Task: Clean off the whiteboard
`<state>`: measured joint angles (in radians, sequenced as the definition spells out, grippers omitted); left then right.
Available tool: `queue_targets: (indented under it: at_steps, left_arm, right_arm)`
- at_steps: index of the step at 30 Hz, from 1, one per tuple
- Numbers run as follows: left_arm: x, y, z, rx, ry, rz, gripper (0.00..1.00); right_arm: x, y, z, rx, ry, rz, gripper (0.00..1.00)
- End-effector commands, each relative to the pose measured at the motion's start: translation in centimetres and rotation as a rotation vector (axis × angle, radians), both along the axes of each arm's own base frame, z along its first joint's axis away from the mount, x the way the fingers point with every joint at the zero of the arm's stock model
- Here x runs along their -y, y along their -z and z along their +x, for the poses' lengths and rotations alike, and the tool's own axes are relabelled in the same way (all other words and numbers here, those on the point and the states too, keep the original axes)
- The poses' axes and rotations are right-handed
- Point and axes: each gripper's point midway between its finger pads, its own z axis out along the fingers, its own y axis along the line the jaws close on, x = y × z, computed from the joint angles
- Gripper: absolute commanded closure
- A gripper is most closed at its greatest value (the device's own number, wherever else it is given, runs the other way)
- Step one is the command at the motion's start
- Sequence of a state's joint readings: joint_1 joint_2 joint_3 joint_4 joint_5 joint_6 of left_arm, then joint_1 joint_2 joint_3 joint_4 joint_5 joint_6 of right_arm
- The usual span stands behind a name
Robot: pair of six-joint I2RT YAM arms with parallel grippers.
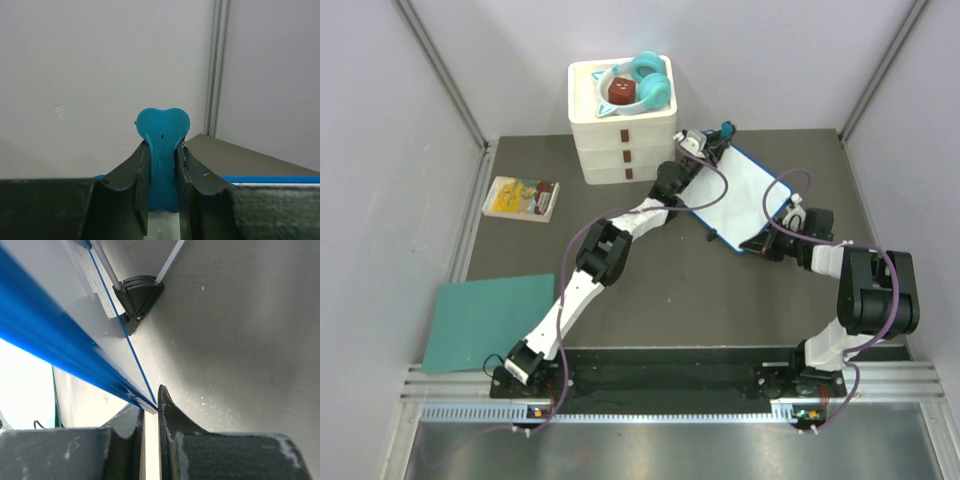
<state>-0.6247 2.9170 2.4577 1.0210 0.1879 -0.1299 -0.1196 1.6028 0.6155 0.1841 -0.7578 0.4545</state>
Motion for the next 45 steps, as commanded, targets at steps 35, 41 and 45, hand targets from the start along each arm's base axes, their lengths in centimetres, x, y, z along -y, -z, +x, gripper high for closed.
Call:
queue_targets:
  at_steps: [35,41,45]
  left_arm:
    - [-4.3,5.2,-3.9,-0.179,0.049,0.239,1.0]
    - [-5.8,6.6,-6.0,-0.245,0.054,0.256,1.0]
    - [-6.1,5.1,-7.3,-0.231,0.08,0.226,1.0]
  right_arm:
    - [-2.3,2.9,-6.2,-0.199,-0.114,0.021,1.0]
    - [-2.5,3.0,-6.0,-0.189,-0.111,0.018,1.0]
    - [-2.4,2.9,-5.9,-0.181,-0.107,0.011,1.0]
